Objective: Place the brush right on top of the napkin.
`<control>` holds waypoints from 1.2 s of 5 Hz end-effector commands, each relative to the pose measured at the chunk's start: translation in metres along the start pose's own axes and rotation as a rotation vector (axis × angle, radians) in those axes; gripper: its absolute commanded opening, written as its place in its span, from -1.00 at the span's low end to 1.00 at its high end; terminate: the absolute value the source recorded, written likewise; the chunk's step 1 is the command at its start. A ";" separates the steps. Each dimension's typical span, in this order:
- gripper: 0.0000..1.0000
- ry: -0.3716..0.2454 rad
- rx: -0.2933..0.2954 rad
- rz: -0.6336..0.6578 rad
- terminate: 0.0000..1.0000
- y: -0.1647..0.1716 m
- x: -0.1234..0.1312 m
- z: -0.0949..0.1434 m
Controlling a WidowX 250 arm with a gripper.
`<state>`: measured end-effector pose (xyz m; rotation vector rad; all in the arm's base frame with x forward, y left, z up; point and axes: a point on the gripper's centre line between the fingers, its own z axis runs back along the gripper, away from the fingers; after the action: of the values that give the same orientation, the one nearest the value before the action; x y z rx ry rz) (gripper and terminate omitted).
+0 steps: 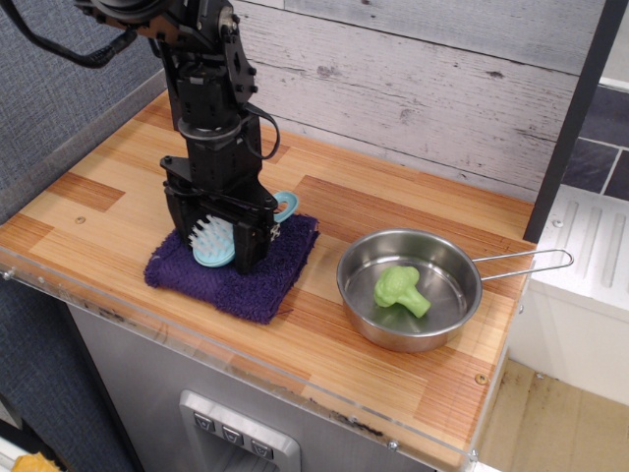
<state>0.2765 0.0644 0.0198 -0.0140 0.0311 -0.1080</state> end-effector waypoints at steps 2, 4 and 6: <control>1.00 -0.167 0.005 0.109 -1.00 0.045 0.000 0.084; 1.00 -0.208 0.033 0.084 -1.00 0.049 0.004 0.092; 1.00 -0.208 0.015 0.013 -1.00 0.049 0.006 0.093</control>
<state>0.2955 0.1095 0.0929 -0.0320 -0.1295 -0.0936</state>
